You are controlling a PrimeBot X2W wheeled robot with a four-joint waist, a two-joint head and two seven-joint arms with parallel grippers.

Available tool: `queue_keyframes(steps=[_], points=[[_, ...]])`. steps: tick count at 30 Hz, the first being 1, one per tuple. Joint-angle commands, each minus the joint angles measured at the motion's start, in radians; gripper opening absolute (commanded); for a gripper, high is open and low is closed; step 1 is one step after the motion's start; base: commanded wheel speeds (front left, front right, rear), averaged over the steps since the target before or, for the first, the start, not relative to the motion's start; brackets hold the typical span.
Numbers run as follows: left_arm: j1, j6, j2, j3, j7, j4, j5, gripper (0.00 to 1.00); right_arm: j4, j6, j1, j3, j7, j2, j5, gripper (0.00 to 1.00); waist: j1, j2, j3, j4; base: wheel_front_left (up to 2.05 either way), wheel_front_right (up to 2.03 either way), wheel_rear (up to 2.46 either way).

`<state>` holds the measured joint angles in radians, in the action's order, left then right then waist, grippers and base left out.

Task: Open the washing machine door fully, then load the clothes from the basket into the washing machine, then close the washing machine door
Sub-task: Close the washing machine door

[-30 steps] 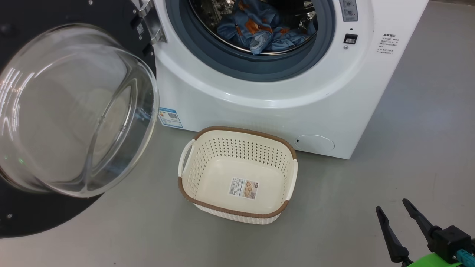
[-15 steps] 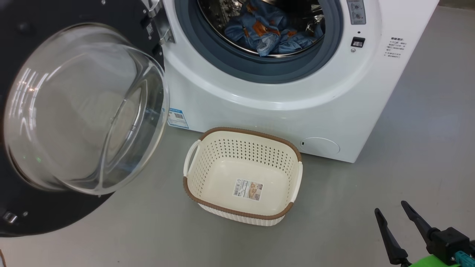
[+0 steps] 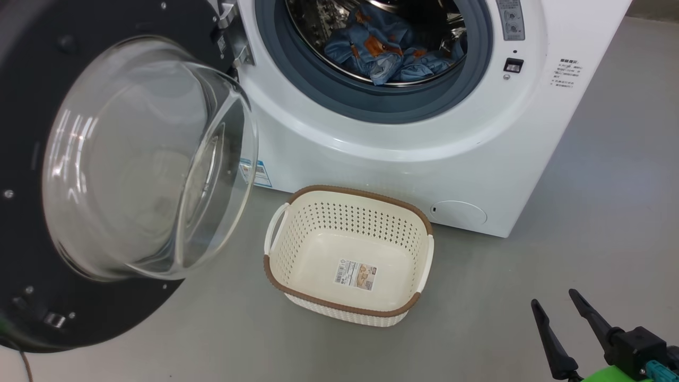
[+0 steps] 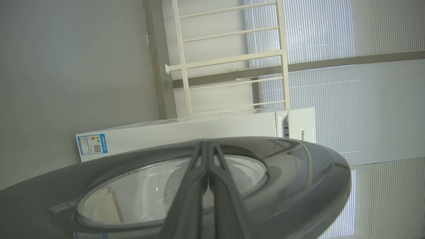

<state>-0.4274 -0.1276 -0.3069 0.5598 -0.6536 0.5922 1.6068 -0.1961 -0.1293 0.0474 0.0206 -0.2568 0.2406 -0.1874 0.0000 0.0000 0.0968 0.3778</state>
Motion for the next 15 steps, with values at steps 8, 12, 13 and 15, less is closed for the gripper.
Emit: queue_keyframes(steps=[8, 12, 13, 15], points=[[0.066, -0.003, 0.026, -0.029, -0.109, -0.173, 0.022, 0.00, 0.020, -0.001, 0.002, 0.012, -0.005, -0.014, -0.004, 1.00, 0.0000, 0.0000, -0.008, 0.005, 0.00, 0.00, 0.00], [0.094, -0.003, 0.064, -0.048, -0.145, -0.250, 0.033, 0.00, 0.018, -0.001, 0.004, 0.005, -0.005, -0.029, -0.005, 1.00, 0.0000, 0.0000, -0.015, 0.006, 0.00, 0.00, 0.00], [0.103, -0.003, 0.076, -0.056, -0.149, -0.270, 0.030, 0.00, 0.019, -0.001, 0.004, 0.002, -0.005, -0.033, -0.005, 1.00, 0.0000, 0.0000, -0.017, 0.007, 0.00, 0.00, 0.00], [0.120, -0.003, 0.102, -0.072, -0.157, -0.306, 0.025, 0.00, 0.018, -0.001, 0.007, 0.001, -0.005, -0.043, -0.004, 1.00, 0.0000, 0.0000, -0.022, 0.007, 0.00, 0.00, 0.00]])
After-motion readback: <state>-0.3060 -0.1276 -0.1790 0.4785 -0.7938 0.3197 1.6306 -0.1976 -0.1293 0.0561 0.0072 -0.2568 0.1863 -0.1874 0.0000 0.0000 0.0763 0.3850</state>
